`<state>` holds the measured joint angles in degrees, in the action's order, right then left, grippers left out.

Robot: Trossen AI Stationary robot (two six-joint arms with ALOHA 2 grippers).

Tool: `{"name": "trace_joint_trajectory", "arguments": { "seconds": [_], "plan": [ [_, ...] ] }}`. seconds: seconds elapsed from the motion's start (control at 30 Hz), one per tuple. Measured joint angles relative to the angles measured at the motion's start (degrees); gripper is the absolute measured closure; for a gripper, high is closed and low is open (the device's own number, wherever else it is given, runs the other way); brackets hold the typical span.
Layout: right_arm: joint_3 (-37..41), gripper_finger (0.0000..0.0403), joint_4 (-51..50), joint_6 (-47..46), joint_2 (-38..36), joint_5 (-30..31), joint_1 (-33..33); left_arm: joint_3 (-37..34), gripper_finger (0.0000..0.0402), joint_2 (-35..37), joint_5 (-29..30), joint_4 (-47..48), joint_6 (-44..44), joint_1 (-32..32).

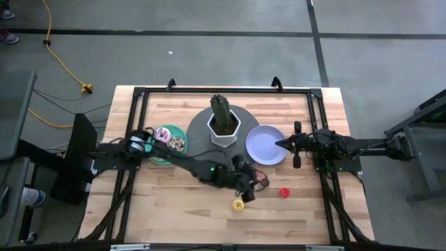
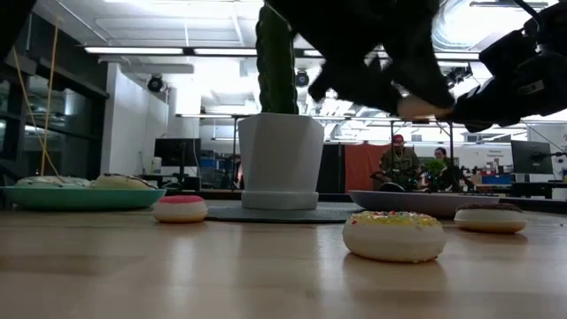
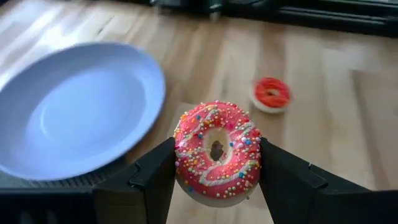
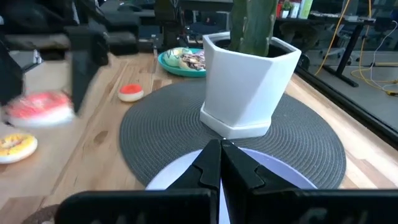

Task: Pick & Place donuts
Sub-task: Put the small pink donut on the purple plate

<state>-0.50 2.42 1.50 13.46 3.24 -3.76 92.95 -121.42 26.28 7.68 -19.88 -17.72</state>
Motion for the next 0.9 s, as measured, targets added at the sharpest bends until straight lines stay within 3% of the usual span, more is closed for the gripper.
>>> {"name": "trace_joint_trajectory", "arguments": {
  "seconds": [0.3,0.5,0.9],
  "plan": [
    [0.0,0.0402,0.02,0.0,0.34,0.01,0.0,3.1,0.0202,-4.86,3.93,-0.25,-8.85,4.94],
    [-0.01,0.0402,0.04,0.0,0.34,0.03,0.02,3.06,0.0202,-5.27,9.05,1.25,-9.09,7.62],
    [0.0,0.0402,0.02,0.0,0.34,0.01,0.02,2.99,0.0202,-7.32,9.62,0.91,-9.06,11.43]
  ]
}}
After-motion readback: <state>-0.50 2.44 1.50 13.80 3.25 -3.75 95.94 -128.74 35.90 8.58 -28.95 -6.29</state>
